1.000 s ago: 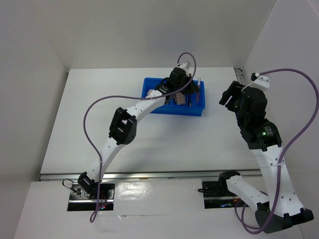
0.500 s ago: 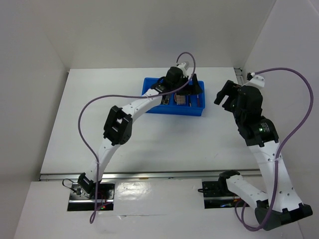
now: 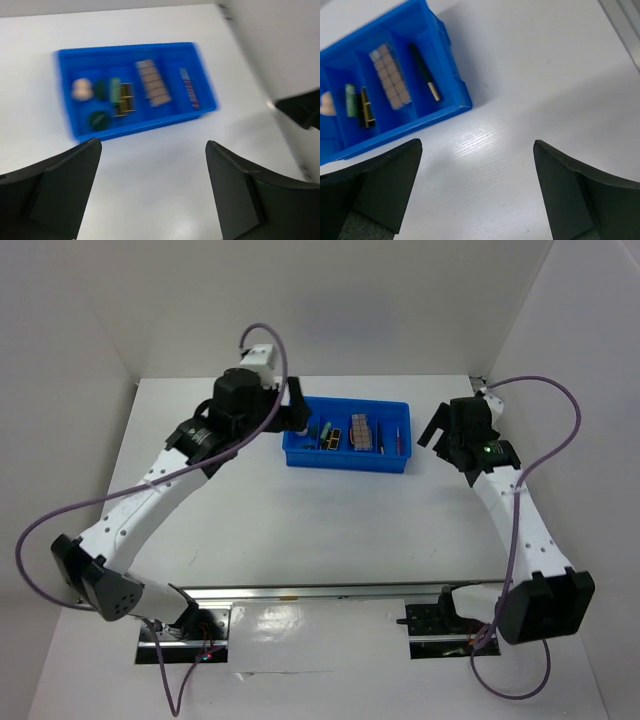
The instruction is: Organize the makeup
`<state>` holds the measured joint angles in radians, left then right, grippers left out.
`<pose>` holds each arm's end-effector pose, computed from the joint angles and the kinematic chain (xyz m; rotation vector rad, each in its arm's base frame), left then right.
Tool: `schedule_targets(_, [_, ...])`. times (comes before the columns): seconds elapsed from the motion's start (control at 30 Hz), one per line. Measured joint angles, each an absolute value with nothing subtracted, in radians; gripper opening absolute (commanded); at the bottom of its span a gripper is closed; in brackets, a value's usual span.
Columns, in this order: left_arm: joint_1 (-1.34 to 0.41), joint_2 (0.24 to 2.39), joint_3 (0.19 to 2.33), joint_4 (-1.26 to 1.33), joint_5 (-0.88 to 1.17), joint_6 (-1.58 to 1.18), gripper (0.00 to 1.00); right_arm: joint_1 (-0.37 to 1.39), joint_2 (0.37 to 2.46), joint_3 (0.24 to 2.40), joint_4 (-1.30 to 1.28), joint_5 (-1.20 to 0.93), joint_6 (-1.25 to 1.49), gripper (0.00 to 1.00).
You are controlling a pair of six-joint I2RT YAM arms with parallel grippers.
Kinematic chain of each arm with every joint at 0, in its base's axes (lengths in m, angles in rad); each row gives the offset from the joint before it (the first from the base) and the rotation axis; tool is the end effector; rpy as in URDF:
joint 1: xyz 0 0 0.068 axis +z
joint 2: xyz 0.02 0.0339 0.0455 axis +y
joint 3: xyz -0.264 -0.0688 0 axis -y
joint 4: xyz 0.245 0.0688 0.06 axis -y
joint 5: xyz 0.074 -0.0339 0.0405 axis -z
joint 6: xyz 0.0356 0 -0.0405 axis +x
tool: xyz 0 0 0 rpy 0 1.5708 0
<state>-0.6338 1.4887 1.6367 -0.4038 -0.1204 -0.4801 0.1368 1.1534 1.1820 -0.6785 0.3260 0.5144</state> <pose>0.2746 -0.1965 0.4444 0.0570 1.8769 -0.6696 0.2412 0.0217 0.3566 0.5822 2.1021 0.0062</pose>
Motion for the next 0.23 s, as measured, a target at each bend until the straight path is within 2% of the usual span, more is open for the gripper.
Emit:
schedule_targets(0.13, [-0.494,1.353,1.427,-0.492,-0.240,-0.473,1.00,0.108,1.273,1.181,-0.690,0.276,0.549,1.00])
schedule_targets(0.23, [-0.421,1.318,1.305,-0.566,-0.274,-0.474,1.00,0.108,1.280,1.162,-0.687,0.251,0.559,1.00])
